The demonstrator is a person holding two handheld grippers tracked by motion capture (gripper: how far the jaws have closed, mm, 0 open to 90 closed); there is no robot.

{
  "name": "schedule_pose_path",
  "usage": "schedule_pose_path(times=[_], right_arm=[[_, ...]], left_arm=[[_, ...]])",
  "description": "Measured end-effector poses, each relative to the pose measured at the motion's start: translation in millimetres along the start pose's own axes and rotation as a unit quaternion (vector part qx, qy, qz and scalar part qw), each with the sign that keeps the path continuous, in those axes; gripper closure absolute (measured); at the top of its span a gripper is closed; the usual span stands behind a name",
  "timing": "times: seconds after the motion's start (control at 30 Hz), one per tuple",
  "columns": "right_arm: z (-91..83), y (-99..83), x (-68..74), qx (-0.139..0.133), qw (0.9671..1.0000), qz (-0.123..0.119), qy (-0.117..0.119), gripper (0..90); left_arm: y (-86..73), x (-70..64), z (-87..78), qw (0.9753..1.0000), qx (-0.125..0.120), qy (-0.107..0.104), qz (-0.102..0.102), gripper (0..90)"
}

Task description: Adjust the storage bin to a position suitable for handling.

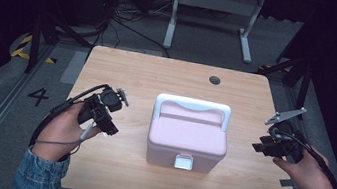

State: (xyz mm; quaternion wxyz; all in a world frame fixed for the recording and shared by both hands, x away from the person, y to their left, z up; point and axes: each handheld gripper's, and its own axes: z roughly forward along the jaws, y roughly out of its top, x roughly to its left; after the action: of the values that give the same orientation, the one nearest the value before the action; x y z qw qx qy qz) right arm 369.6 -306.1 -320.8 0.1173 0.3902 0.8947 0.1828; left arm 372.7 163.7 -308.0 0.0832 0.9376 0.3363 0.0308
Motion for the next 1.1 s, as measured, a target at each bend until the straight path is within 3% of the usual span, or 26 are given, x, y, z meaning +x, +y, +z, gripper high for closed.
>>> schedule_pose_path(times=[0.13,0.43,0.6,0.93,1.1], right_arm=[[4.1,-2.7,-2.8,0.005,1.0,0.001,0.003,55.5],[4.1,-11.7,-4.0,-0.002,1.0,0.008,0.006,49.8],[2.6,-14.4,-5.1,-0.009,0.9998,0.015,0.008,49.7],[4.6,-13.7,-3.8,-0.018,0.9997,0.011,0.015,47.1],[4.3,-15.2,-2.4,-0.019,0.9996,0.01,0.017,46.8]], left_arm=[[0.5,2.7,1.6,1.0,0.003,0.006,0.003,49.1],[4.7,11.1,2.1,1.0,-0.003,-0.009,-0.001,47.7],[8.9,11.3,-0.4,0.9998,-0.016,-0.009,-0.007,46.7],[24.2,3.8,-5.8,0.9987,-0.049,-0.006,0.013,42.6],[39.7,3.4,-6.9,0.9972,-0.067,-0.025,0.021,42.6]])
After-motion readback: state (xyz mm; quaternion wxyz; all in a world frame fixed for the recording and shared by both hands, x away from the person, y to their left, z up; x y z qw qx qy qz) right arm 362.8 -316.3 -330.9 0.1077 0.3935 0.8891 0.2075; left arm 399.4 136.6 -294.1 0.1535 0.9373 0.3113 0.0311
